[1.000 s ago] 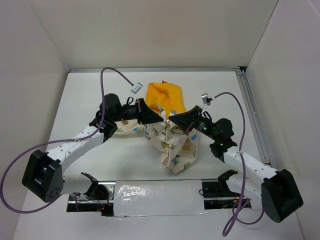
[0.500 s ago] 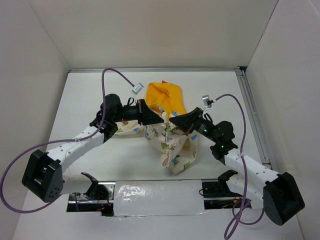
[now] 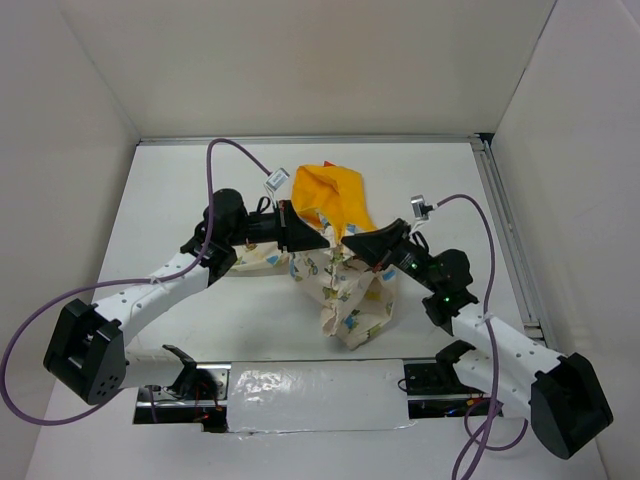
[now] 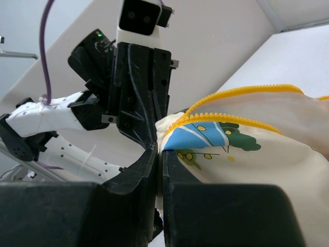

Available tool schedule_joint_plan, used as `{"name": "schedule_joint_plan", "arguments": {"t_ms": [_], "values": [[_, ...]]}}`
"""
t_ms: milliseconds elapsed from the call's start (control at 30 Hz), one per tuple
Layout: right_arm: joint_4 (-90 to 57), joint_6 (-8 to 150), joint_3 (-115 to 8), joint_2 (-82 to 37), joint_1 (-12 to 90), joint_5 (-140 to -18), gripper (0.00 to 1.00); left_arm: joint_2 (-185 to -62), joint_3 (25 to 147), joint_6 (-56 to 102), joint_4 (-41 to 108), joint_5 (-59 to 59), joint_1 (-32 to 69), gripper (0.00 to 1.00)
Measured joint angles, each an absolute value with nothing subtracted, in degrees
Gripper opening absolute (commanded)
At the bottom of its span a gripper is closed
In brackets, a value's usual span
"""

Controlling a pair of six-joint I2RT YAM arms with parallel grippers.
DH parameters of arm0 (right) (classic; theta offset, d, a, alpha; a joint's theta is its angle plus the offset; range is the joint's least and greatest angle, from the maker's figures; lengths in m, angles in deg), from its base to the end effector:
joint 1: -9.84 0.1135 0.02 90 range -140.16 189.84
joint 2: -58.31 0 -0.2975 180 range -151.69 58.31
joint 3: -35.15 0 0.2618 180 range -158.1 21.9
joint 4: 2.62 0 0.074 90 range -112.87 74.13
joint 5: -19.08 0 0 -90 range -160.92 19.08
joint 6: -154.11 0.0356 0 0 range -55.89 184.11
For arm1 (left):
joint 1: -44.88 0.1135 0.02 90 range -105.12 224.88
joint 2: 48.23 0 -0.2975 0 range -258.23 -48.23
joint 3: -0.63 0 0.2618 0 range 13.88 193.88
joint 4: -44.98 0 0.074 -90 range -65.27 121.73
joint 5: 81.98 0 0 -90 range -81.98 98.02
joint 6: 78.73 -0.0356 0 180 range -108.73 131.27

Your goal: Zip up the jacket

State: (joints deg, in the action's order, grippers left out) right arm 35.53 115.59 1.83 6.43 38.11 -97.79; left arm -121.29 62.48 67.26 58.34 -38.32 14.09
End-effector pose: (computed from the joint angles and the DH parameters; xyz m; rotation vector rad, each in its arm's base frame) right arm 0.1546 0.1014 0.2997 -0.1751 1.4060 1.4655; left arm 0.2348 -0.1699 0.3509 0.3660 1.8220 -1.7395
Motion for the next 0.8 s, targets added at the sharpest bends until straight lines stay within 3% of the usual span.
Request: {"name": "schedule_joint_plan", "arguments": {"t_ms": [800], "values": [[34.0,115.5,2.9,7.7,39.6,-91.2,0.00,-123.4,61.3,69.1,62.7,-41.4,13.4,0.00]]}}
